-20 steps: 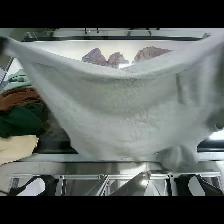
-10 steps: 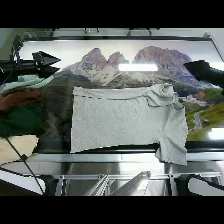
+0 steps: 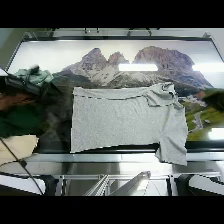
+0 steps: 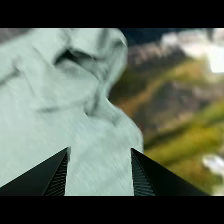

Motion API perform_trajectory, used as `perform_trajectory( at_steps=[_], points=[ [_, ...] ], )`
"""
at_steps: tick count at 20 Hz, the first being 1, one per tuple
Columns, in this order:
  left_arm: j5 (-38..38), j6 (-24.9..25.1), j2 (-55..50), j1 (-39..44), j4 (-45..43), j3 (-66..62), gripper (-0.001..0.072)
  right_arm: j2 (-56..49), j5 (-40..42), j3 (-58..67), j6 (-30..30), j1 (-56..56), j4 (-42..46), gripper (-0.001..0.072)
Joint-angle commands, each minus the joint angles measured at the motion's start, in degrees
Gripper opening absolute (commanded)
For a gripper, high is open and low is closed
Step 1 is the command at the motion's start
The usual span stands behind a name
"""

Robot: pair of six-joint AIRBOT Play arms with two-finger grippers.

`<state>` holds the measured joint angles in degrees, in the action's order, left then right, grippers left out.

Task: Fold the shirts.

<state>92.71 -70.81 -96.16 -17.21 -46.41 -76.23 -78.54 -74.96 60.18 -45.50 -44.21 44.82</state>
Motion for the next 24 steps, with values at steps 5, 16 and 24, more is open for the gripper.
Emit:
perform_trajectory(
  at_steps=[5,16,24],
  points=[
    [-9.46,-1.31,8.15,2.69,-10.45,33.51,0.0692,-0.07,3.17,-7.13,-0.92,-2.23,6.38,0.0442],
    [-15.56,-1.22,5.27,14.40,-4.61,34.18,0.0445,-0.02,1.07,-7.13,-1.29,-2.25,6.54,0.0442],
    [-13.44,-1.22,2.32,15.54,-8.94,31.67,0.0016,-1.97,2.67,-14.25,-1.68,-2.23,9.29,0.0442]
  ],
)
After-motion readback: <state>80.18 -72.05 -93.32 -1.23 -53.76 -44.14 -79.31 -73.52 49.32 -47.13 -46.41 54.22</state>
